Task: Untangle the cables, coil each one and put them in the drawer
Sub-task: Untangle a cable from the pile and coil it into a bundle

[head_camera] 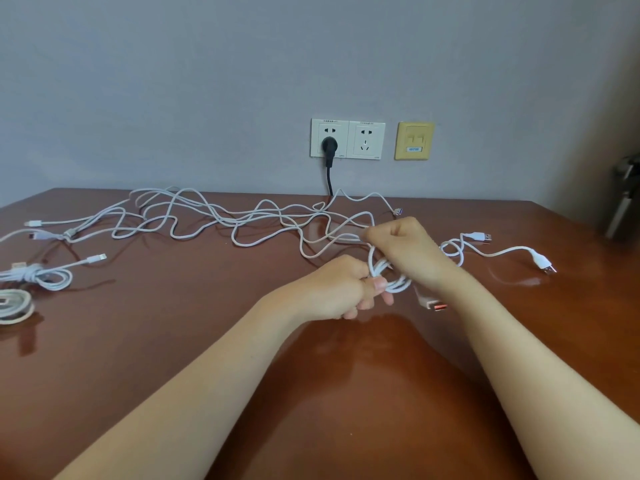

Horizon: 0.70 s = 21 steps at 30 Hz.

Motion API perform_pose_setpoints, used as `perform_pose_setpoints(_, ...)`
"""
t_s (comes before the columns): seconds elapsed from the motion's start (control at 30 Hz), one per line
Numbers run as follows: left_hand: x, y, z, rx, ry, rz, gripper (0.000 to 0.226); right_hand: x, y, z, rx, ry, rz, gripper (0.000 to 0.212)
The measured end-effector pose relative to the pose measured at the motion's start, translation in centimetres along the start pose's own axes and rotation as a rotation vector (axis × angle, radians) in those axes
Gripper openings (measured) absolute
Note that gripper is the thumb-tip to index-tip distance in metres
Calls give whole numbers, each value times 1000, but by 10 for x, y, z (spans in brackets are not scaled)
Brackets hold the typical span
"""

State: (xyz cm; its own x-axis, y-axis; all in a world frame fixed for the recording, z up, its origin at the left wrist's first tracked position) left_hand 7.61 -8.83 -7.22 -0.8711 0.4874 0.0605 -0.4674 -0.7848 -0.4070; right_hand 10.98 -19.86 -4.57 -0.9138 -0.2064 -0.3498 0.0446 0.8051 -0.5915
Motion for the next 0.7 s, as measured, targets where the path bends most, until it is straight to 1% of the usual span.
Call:
perform_pose_setpoints(0.07, 2, 2, 4, 89, 11, -103, 30, 6, -4, -1, -354, 148, -191, 41)
perform_pose_setpoints(0.13, 5, 2, 10, 176, 68, -194, 30, 9, -8, -2, -725, 252, -292, 32)
perform_pose_setpoints(0.17, 7, 0, 13, 217, 96, -210, 30, 9, -9, -1, -814, 271, -309, 28)
perform_pose_setpoints(0.2, 8, -3, 16, 244, 117, -203, 30, 8, -6, 0, -830, 268, -317, 25)
perform_pose_setpoints(0.27, 10, -12, 18, 199, 122, -113, 29, 7, 4, 3, -784, 244, -326, 22)
perform_pose_setpoints(0.33, 11, -27, 14, 26, 104, 47, 27, 4, 18, 4, -687, 234, -330, 26)
perform_pose_setpoints(0.37, 11, -34, 11, -49, 98, 128, 26, 2, 23, 4, -650, 257, -328, 28)
perform_pose_setpoints(0.43, 10, -45, 7, -119, 113, 263, 28, -1, 28, 4, -560, 292, -312, 33)
perform_pose_setpoints(0.47, 9, -49, 6, -153, 122, 316, 29, 0, 29, 2, -472, 273, -293, 35)
perform_pose_setpoints(0.53, 8, -50, 6, -260, 128, 377, 26, 2, 28, -7, -341, 210, -233, 36)
perform_pose_setpoints(0.6, 6, -49, 4, -219, 133, 413, 7, 5, 28, -16, -337, 158, -194, 35)
perform_pose_setpoints(0.63, 5, -50, 2, -171, 136, 434, 9, 7, 28, -18, -340, 140, -189, 35)
perform_pose_setpoints(0.67, 5, -50, 2, -150, 150, 446, 16, 7, 28, -18, -322, 119, -184, 35)
perform_pose_setpoints(0.7, 5, -51, 1, -154, 162, 449, 18, 6, 30, -17, -275, 102, -182, 35)
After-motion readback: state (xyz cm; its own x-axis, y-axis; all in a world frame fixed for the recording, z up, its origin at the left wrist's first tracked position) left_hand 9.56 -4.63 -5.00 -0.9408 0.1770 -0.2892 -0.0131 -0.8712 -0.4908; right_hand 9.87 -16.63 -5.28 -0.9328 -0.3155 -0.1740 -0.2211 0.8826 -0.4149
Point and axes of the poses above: each hand's wrist, its own x-axis away from the middle knuckle, its own y-axis out of the palm, z = x × y, the point moved 3 cm from there along -x, towards the middle knuckle, and after that the axes turned 5 degrees about x, right-handed, at the moved point
